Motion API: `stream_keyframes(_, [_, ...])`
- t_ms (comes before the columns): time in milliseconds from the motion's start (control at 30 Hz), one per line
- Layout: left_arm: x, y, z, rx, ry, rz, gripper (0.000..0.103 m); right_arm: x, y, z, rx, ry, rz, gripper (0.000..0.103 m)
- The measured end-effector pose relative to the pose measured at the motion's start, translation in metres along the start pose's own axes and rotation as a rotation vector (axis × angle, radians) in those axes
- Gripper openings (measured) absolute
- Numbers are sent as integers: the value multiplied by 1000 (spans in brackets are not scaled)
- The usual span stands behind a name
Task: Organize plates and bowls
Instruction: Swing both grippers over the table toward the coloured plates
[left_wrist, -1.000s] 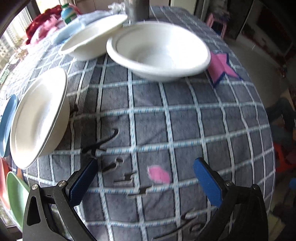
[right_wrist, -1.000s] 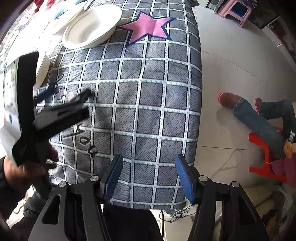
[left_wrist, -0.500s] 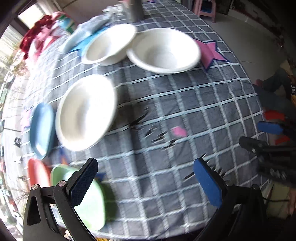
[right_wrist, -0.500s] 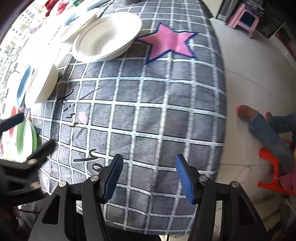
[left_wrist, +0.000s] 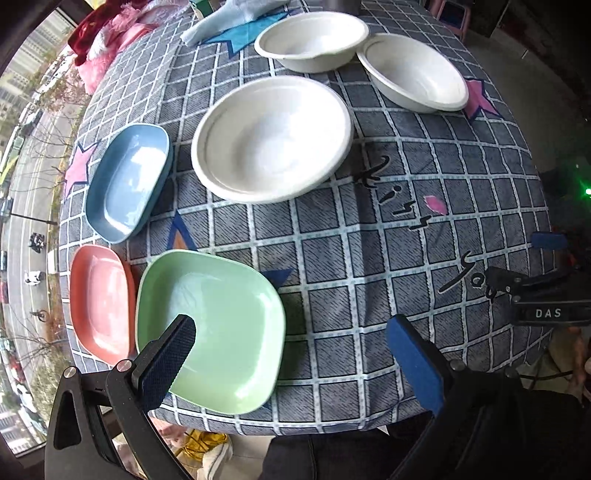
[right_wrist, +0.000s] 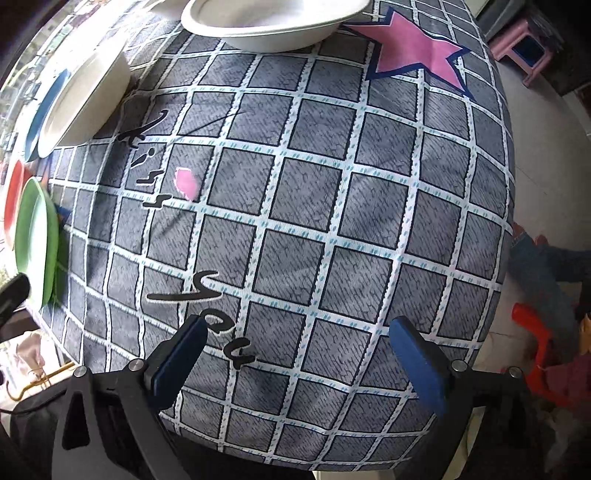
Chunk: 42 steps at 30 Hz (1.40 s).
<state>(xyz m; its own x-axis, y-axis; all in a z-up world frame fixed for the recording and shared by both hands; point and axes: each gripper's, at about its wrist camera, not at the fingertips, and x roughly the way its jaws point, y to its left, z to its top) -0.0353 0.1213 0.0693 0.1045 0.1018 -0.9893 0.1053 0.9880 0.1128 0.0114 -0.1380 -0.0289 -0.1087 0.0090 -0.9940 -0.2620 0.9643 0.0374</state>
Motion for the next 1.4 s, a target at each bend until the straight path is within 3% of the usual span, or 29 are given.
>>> stream_keyframes(167, [-3,23,-7,-5,-16,-2,103,7,4,11,17,49,-25,99])
stream_keyframes(300, [-1,40,-9,-30,-4,-12,103,17,34,3,-25,74,-83,99])
stream_keyframes(433, [1,63,-19,-68,2,-36,103,10,49,3,-31,90,-51,99])
stream_keyframes(700, [5,100,-28,-115,19,-84,103,0,85,3,-90,92,-72,99])
stream_keyframes(1000, [12,139,-33,-201,47,-151,103,-11,139,30,-107,122,-89,99])
stream_keyframes(1233, [-6,130,-22,-95,-22,-117,103,-53,159,27,-126,136,-103,99])
stream_keyframes(1333, [-21,131,-12,-63,-73,-113,103,-96,172,58,-126,66,-97,99])
stream_keyframes(1400, [-38,142,2,-92,-128,-126,103,-140,179,77,-116,-68,-81,99])
